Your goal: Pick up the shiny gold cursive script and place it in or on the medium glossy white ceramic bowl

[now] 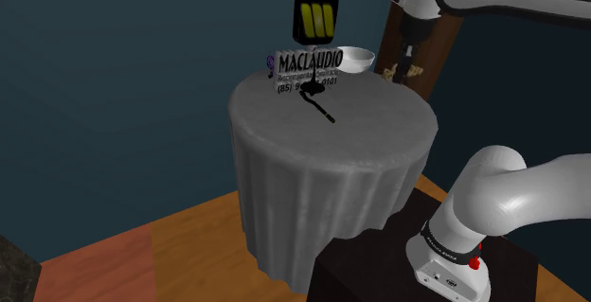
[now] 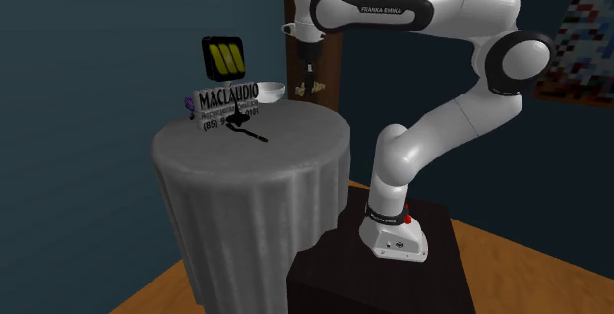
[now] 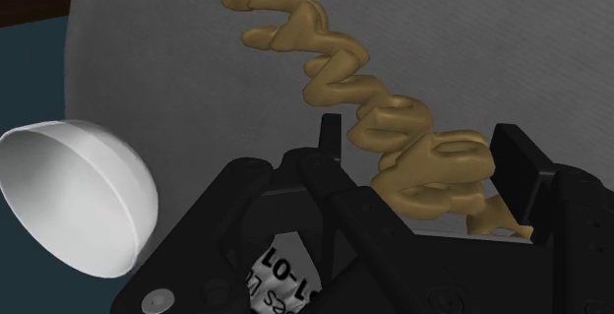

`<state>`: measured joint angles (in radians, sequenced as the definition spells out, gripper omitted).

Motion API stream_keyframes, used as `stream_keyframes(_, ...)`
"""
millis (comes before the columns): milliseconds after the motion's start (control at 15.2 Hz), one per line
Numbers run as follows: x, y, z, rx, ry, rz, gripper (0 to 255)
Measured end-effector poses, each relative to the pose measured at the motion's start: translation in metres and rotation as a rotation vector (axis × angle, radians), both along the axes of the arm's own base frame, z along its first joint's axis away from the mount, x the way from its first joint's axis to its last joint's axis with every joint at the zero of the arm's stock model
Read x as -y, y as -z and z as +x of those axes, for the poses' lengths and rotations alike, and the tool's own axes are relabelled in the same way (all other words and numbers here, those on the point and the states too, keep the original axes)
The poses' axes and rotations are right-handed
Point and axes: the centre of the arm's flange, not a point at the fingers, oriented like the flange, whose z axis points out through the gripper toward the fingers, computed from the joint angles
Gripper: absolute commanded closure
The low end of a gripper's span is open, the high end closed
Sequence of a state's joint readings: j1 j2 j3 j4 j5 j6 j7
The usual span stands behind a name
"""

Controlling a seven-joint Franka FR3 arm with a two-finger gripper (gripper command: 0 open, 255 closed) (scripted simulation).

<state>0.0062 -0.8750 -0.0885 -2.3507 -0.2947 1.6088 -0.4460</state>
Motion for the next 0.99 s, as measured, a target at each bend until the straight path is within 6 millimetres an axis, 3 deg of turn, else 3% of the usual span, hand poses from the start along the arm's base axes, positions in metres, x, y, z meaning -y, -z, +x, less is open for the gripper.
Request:
stream_keyframes(330, 0.005, -0.022, 0.005, 0.000, 0.000, 0.000, 255)
stream_keyframes(990, 0.074, -0.023, 0.103, -0.001, 0.000, 0.002, 255)
